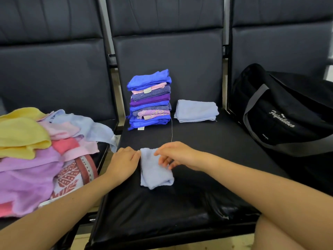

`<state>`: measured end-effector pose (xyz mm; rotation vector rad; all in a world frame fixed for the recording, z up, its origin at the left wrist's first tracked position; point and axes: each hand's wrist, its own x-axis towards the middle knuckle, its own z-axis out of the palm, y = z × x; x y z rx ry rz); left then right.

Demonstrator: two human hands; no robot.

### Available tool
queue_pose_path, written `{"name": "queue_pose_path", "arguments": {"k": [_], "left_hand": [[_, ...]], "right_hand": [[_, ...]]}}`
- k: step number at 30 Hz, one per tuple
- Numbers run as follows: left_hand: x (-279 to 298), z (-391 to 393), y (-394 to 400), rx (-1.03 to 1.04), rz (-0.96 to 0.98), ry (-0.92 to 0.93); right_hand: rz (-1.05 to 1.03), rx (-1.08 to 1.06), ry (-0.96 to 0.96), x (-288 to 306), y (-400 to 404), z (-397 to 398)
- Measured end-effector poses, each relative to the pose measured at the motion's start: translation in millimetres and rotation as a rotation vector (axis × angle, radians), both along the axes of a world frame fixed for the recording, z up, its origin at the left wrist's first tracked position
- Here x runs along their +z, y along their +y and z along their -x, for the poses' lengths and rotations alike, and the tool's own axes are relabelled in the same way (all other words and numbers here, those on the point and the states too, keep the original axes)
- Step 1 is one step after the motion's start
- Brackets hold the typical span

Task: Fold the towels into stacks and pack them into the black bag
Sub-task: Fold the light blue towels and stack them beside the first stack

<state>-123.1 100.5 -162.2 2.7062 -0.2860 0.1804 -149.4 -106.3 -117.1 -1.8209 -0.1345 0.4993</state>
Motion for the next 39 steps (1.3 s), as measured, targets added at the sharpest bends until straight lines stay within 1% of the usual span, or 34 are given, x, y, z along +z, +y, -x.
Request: {"name": "queue_pose_path", "arguments": {"k": [2, 5, 8, 10, 12, 14, 16, 18, 20, 22, 23, 24, 26, 27, 29, 31, 33, 35, 37, 39], "left_hand": [[0, -1, -2, 0.022, 0.018, 0.008], [-2, -3, -2, 0.022, 0.001, -0.007], [2, -1, -8, 0.047, -0.03, -0.048], [3, -1, -12, 0.049, -0.052, -0.064], [2, -3, -12, 0.061, -0.066, -0.053], [3, -4, -13, 0.041, -0.04, -0.026], [4, -2, -19, -0.007, 0.056, -0.003], [7, 0, -26, -0.019, 0.138, 0.049], [7, 2, -33, -0.009, 0.195, 0.128], [13, 5, -43, 0.048, 0.327, 0.219], [18, 8, -48, 0.085, 0.453, 0.262], [24, 12, -54, 0.107, 0.628, 0.328], [33, 19, -63, 0.096, 0.987, 0.513], [36, 21, -66, 0.075, 1.097, 0.585], [36, 20, -69, 0.015, 1.252, 0.672], [38, 17, -74, -0.036, 1.34, 0.673], [40, 12, -82, -0.034, 1.365, 0.58], [42, 4, -89, 0.03, 1.393, 0.45], [46, -6, -95, 0.109, 1.44, 0.35], [52, -20, -101, 0.179, 1.482, 0.277]], "right_hand": [[0.088, -0.054, -0.041, -9, -6, -1], [0.286, -0.118, -0.085, -24, -15, -1], [0.426, -0.053, -0.051, -32, -11, 0], [0.427, -0.054, -0.042, -33, -5, -1], [0.388, -0.06, -0.027, -36, 0, -3], [0.331, -0.058, 0.005, -37, 4, -3], [0.254, -0.055, 0.008, -39, 7, -2], [0.109, -0.094, 0.006, -36, 6, -1], [-0.059, -0.14, -0.004, -28, 2, 0], [-0.155, -0.185, -0.034, -18, -3, -3], [-0.186, -0.202, -0.053, -12, -6, -5], [-0.214, -0.213, -0.065, -6, -10, -6], [-0.257, -0.217, -0.061, 4, -18, -7], [-0.275, -0.21, -0.056, 6, -23, -7], [-0.319, -0.192, -0.035, 10, -32, -9], [-0.326, -0.195, -0.048, 10, -37, -12], [-0.284, -0.25, -0.08, 7, -39, -14], [-0.301, -0.284, -0.047, 2, -41, -14], [-0.416, -0.241, 0.126, 0, -45, -13], [-0.47, -0.198, 0.305, 1, -51, -11]]}}
